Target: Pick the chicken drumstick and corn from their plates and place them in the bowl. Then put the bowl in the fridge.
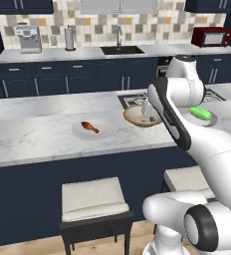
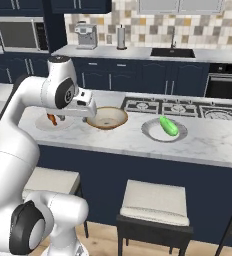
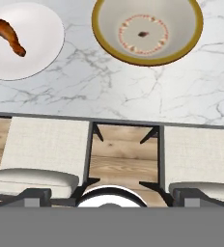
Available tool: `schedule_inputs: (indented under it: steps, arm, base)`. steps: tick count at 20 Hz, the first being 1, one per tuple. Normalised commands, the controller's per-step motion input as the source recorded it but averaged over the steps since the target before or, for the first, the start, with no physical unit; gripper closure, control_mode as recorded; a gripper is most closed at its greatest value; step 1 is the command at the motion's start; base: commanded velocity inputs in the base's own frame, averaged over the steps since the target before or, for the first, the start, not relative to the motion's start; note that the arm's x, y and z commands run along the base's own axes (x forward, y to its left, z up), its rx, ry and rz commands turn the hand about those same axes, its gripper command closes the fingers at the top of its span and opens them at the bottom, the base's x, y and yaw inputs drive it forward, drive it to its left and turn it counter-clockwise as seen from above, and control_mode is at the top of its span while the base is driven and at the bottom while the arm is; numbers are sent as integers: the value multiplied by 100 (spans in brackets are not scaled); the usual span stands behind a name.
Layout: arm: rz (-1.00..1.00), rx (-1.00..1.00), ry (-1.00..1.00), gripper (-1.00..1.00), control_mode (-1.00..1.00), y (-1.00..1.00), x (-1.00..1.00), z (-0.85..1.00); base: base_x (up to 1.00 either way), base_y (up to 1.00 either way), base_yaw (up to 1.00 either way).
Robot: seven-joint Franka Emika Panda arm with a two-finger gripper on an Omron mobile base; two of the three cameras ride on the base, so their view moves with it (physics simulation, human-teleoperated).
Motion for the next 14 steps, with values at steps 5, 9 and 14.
schedule_inputs:
  steps: [5, 9, 14]
  arm:
    - [0, 0, 0, -100, -100, 0, 0, 0]
    - [0, 0, 0, -100, -100, 0, 0, 0]
    - [0, -1, 10, -100, -100, -3, 7, -9]
  base:
    - [0, 0, 0]
    - [0, 0, 0]
    - [0, 0, 0]
